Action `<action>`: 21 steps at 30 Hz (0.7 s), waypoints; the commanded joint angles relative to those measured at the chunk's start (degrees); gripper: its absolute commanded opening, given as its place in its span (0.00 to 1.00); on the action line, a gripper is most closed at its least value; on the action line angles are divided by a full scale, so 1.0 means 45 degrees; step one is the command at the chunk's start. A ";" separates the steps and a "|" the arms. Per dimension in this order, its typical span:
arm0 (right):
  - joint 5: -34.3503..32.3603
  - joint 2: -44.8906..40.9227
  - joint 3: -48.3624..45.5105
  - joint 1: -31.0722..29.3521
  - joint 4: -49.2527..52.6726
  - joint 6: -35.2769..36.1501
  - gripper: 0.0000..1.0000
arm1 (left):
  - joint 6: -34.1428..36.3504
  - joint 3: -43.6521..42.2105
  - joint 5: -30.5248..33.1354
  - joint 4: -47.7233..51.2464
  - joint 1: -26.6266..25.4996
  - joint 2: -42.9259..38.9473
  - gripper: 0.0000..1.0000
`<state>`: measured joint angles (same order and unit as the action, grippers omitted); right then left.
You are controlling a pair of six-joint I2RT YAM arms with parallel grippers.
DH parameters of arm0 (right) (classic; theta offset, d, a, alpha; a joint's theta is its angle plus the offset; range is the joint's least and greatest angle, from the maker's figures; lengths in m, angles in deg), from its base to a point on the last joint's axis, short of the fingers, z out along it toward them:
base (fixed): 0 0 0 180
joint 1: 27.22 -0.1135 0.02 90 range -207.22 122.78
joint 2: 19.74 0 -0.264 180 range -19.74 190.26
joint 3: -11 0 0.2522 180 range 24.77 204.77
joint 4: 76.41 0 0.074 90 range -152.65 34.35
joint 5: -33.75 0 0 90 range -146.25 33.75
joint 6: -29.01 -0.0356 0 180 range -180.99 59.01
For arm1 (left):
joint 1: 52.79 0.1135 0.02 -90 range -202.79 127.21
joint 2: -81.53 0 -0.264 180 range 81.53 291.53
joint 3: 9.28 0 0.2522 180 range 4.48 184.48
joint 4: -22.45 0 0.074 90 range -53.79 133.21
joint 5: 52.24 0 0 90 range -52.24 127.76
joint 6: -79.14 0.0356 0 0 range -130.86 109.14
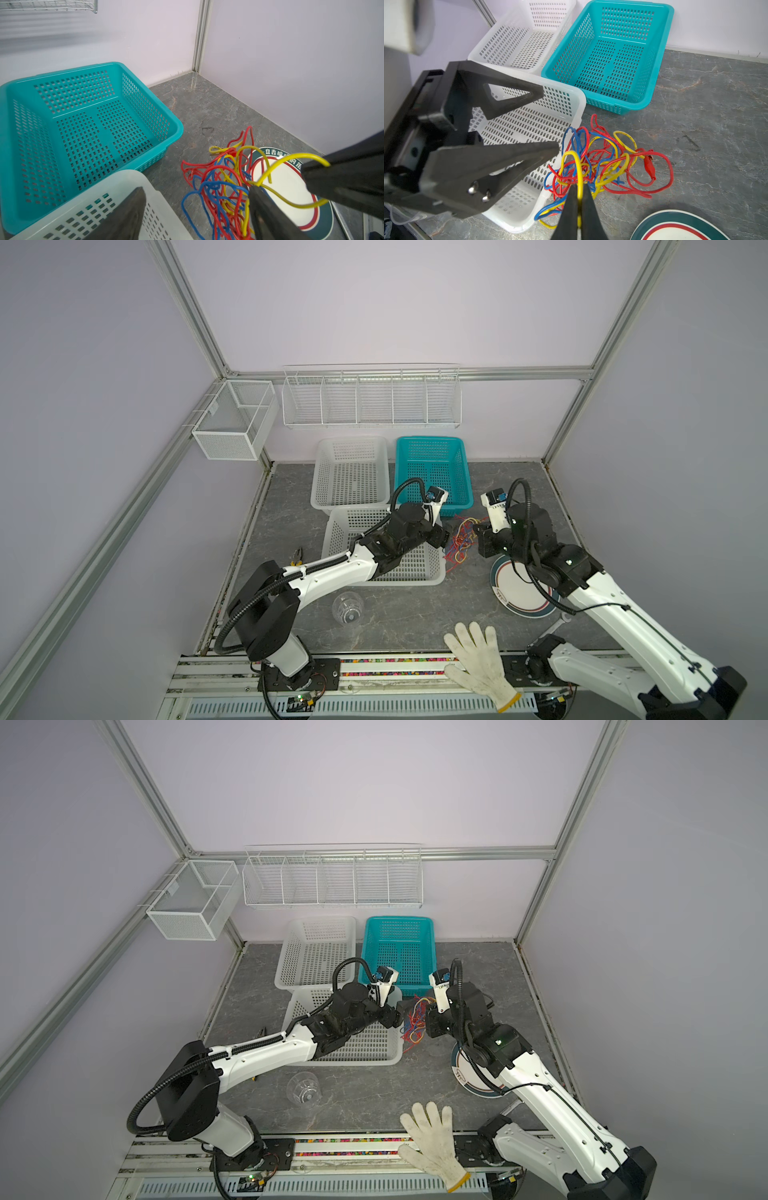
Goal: Untangle the cables
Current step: 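Grasp a yellow wire with the right gripper and lift it while the left gripper approaches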
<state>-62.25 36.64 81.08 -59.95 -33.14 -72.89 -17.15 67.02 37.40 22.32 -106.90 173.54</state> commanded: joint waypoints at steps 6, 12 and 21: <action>0.0133 0.0257 -0.0290 0.0143 -0.0974 0.0306 0.07 | 0.0713 0.0712 -0.1181 -0.0254 -0.0253 0.0458 0.76; 0.0940 0.0201 -0.0365 0.0175 -0.1275 0.0334 0.07 | 0.1058 0.1135 -0.1604 -0.0257 -0.0299 0.0904 0.65; 0.1456 0.0201 -0.0615 0.0184 -0.1672 0.0263 0.07 | 0.1309 0.2077 -0.1085 0.0016 -0.0332 0.1783 0.15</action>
<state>-57.44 38.01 79.31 -59.19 -38.10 -72.30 -11.51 74.37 31.54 23.10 -108.21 180.68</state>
